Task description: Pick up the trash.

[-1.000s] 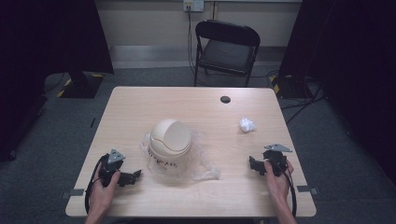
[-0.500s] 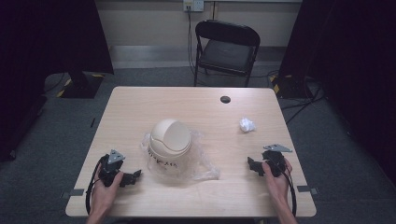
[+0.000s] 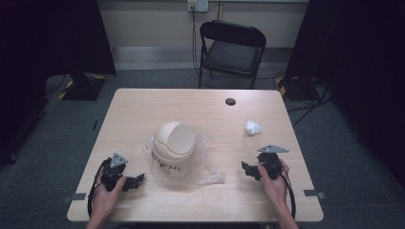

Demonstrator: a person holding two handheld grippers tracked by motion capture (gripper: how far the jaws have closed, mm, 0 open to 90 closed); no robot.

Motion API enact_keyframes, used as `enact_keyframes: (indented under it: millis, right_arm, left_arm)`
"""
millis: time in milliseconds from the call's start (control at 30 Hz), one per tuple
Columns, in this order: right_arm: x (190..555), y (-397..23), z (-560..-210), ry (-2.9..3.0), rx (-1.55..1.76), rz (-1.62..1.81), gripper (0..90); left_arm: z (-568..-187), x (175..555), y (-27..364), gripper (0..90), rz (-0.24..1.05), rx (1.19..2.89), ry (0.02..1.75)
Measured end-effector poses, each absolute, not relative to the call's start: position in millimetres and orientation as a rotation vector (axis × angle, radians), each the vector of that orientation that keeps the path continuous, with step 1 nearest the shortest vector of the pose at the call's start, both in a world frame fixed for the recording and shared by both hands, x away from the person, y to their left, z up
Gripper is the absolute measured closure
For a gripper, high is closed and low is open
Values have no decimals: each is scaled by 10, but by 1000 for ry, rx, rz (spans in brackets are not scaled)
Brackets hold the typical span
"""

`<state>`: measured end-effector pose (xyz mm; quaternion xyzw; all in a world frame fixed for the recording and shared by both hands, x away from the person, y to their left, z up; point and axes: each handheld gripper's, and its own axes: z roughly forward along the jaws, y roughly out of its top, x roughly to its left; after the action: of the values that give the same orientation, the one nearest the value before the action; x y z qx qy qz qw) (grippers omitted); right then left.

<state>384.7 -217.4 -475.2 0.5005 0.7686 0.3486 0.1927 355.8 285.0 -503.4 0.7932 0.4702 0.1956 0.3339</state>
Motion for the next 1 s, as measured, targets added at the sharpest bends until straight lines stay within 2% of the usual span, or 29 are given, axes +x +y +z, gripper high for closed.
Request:
enact_keyframes:
  millis: [400,1000]
  right_arm:
    - [3892,-1806,-4651,2251,1267,1020,190]
    - [3956,-1293,-4201,2301,1100,1198,195]
  left_arm:
    - [-5033,3558,2852,3,513,2074,1226]
    - [-5033,3558,2851,3,514,2074,1226]
